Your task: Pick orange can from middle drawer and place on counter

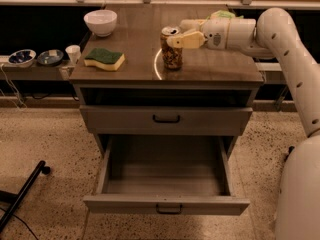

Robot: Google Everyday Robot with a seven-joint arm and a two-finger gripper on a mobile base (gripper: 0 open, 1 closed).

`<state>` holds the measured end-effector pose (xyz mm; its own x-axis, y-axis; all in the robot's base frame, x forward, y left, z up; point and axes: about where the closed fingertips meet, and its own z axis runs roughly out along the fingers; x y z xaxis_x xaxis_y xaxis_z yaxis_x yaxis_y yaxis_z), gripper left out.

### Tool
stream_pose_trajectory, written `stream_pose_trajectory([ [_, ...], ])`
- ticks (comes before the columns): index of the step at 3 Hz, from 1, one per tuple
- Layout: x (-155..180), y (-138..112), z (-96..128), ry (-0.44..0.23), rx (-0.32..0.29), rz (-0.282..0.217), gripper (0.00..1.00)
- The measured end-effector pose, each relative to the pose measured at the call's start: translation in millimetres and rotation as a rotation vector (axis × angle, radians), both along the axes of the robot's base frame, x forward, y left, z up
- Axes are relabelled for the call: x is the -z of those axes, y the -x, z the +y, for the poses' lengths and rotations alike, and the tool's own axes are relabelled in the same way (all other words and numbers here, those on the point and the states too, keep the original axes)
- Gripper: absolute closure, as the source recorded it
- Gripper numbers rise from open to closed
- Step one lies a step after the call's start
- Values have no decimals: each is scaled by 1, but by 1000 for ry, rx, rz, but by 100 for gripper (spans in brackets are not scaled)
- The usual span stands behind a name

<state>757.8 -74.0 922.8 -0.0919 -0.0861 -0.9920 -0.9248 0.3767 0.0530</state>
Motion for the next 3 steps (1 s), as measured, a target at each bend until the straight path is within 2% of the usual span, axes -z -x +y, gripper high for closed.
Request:
stream_pose_trajectory([
  [1,0,0,0,0,0,0,0],
  [2,7,0,-12,31,28,-2,0],
  [3,20,12,-63,130,76,-31,0],
])
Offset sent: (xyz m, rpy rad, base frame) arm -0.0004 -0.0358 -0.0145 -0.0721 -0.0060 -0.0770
